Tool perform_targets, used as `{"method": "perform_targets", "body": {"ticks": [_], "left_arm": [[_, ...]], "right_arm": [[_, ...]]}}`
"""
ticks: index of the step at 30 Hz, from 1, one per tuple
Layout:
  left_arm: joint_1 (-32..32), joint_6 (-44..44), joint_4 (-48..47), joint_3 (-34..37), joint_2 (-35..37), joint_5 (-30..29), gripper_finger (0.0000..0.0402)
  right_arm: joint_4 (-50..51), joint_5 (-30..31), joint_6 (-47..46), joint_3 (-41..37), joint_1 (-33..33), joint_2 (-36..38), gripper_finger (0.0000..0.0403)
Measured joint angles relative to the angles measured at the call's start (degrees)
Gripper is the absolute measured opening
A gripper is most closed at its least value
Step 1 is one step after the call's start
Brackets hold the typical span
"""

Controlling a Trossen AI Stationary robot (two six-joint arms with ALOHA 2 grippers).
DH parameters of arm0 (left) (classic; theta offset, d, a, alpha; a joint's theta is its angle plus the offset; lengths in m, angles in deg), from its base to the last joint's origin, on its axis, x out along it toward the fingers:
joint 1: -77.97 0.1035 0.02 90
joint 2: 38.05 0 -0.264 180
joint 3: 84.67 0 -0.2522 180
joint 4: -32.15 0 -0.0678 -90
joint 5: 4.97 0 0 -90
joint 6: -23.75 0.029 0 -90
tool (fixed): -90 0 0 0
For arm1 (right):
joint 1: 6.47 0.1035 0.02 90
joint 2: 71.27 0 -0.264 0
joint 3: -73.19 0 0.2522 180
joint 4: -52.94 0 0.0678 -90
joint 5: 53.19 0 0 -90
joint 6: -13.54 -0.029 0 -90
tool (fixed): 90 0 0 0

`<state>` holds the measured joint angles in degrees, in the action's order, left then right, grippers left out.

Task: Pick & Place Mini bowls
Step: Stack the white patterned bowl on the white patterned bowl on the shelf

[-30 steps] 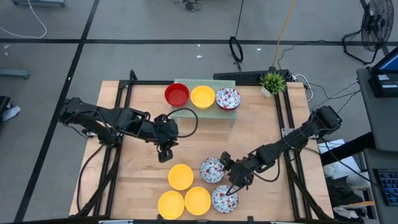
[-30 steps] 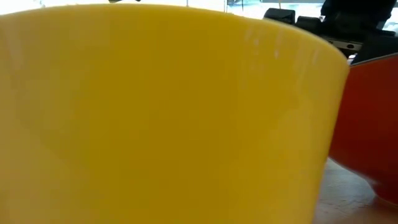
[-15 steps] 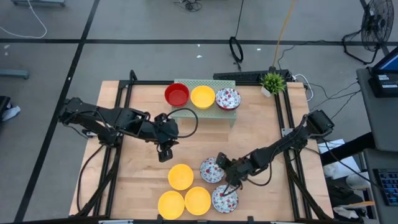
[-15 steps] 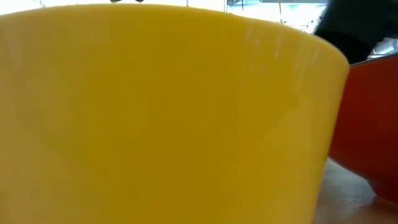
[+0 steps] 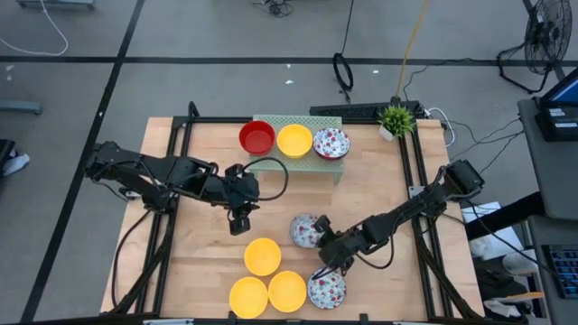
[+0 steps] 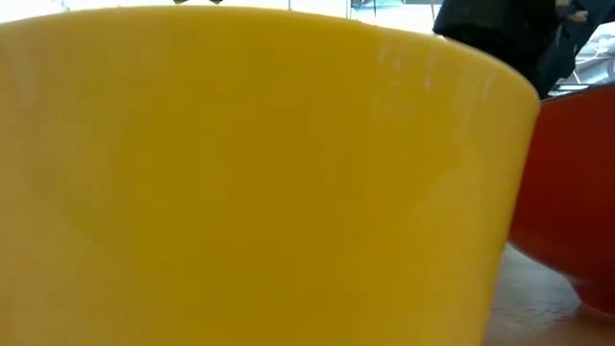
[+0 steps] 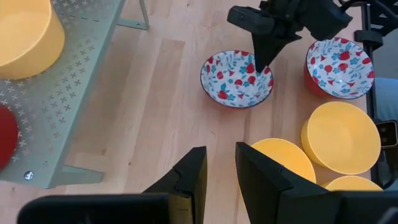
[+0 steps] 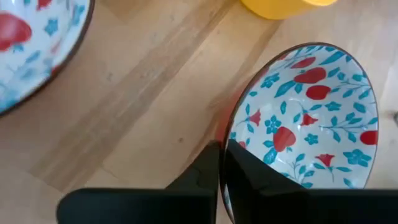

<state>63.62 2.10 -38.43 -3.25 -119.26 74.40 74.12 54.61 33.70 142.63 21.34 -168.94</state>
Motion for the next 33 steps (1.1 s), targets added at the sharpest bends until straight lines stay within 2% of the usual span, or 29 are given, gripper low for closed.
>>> {"method": "perform_targets", "body": {"ticks": [8, 11, 17, 23, 27, 31, 33], "left_arm": [[-0.01, -0.09, 0.02, 0.0, 0.0, 0.0, 0.0088], [-0.04, -0.11, 0.02, 0.0, 0.0, 0.0, 0.0088], [-0.04, -0.18, 0.02, 0.0, 0.0, 0.01, 0.0088], [-0.04, -0.28, 0.02, 0.0, 0.0, 0.0, 0.0088], [-0.04, 0.28, 0.0, 0.0, 0.0, 0.01, 0.0088], [-0.04, 0.38, 0.0, 0.0, 0.0, 0.02, 0.0088], [-0.04, 0.39, 0.02, 0.0, 0.0, 0.0, 0.0088]], "right_arm": [[-1.07, 0.3, -7.49, 0.0, 0.02, 2.75, 0.0003], [-1.62, 0.77, -9.27, 0.0, 0.02, 6.19, 0.0002], [-1.12, 7.18, -11.97, 0.0, 0.44, 16.07, 0.0001], [0.25, 17.16, -11.65, 0.03, 0.29, 26.42, 0.0001], [0.98, 25.97, -5.88, 0.04, -0.85, 31.87, 0.0001], [0.46, 34.43, 0.56, 0.07, -4.68, 36.09, 0.0001], [0.99, 36.37, 1.66, 0.07, -7.82, 37.4, 0.0001]]}}
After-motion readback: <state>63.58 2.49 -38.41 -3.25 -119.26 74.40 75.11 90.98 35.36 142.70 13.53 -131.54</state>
